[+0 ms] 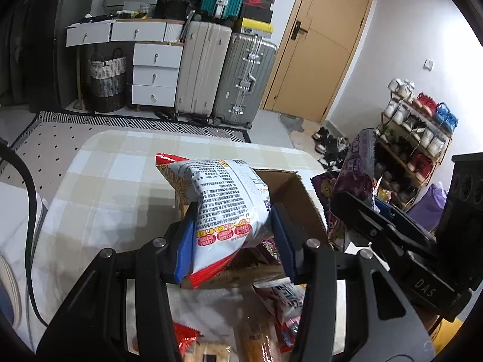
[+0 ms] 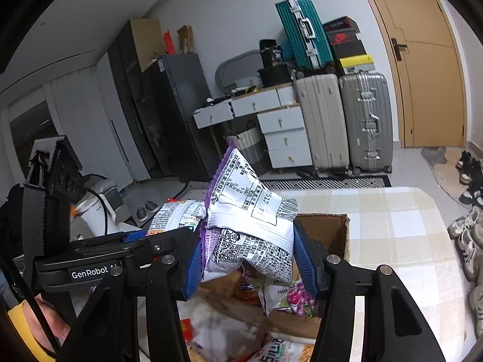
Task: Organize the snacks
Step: 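Lower both held bags into the cardboard box and open both tools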
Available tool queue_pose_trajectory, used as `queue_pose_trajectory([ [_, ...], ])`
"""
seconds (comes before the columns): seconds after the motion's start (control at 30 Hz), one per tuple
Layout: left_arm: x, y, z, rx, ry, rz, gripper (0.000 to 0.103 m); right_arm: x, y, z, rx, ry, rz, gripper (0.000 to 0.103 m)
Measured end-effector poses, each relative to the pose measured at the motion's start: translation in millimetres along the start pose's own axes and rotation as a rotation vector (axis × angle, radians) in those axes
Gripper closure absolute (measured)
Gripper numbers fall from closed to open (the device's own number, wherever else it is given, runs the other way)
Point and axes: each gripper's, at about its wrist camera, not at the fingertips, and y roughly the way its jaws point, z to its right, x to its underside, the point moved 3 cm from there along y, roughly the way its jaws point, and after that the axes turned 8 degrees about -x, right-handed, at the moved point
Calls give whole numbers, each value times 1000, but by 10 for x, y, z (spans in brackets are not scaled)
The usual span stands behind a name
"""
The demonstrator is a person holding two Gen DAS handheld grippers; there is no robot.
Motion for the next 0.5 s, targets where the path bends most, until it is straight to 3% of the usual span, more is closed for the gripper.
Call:
queue_pose_trajectory([
  [0.2,-267,481,15,-5,0,-45,59,-19,293,217,21,13,-63,49],
  [0.3,-365,712,51,20,11,-68,59,-15,426,332,-9,56,-87,49],
  [0.43,-428,1020,180,-20,88,-102,59,0,590,446,13,55,-121,49],
  [0.5,-445,1179,174,-21,79,-130,59,29,654,507,36,56,-142,49],
])
